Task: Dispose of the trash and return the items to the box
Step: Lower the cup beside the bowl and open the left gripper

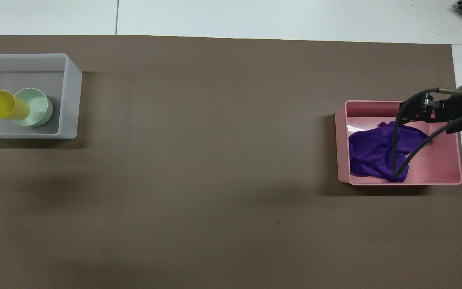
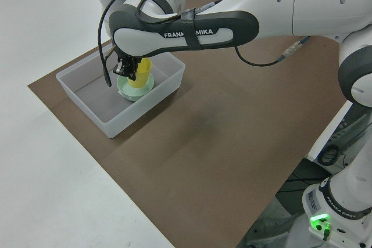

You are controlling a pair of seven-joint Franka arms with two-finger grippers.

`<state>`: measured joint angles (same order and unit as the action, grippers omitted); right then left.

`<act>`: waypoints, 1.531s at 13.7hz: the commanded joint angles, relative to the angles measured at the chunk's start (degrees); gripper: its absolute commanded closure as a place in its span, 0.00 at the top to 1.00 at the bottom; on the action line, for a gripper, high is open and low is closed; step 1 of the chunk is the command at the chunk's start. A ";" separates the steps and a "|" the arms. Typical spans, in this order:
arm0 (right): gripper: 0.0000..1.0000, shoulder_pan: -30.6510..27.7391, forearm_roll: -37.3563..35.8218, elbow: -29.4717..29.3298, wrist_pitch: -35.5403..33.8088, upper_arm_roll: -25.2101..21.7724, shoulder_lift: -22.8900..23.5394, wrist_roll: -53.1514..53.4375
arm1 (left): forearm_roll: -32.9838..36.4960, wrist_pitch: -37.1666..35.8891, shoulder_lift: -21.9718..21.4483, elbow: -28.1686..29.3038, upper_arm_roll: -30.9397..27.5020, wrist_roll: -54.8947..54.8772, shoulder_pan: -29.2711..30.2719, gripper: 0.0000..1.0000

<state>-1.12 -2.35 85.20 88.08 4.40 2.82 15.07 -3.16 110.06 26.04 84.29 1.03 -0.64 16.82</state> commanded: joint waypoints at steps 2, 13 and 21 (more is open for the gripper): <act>1.00 -0.55 1.39 0.40 0.43 -0.09 -0.45 -1.62 | 0.69 3.23 2.26 -1.41 -0.15 -0.06 -0.82 0.00; 1.00 -0.55 1.38 0.40 0.43 -0.09 -0.45 -1.62 | 0.96 -8.77 -8.45 -1.94 0.38 -2.10 -4.68 1.00; 1.00 -0.55 1.38 0.40 0.43 -0.09 -0.45 -1.62 | 1.57 -22.51 -21.89 1.74 0.38 9.85 -19.62 1.00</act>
<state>-1.12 -2.35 85.20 88.08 4.40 2.82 15.07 -3.13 89.05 9.43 81.80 2.26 7.01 -0.02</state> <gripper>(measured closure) 0.000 0.000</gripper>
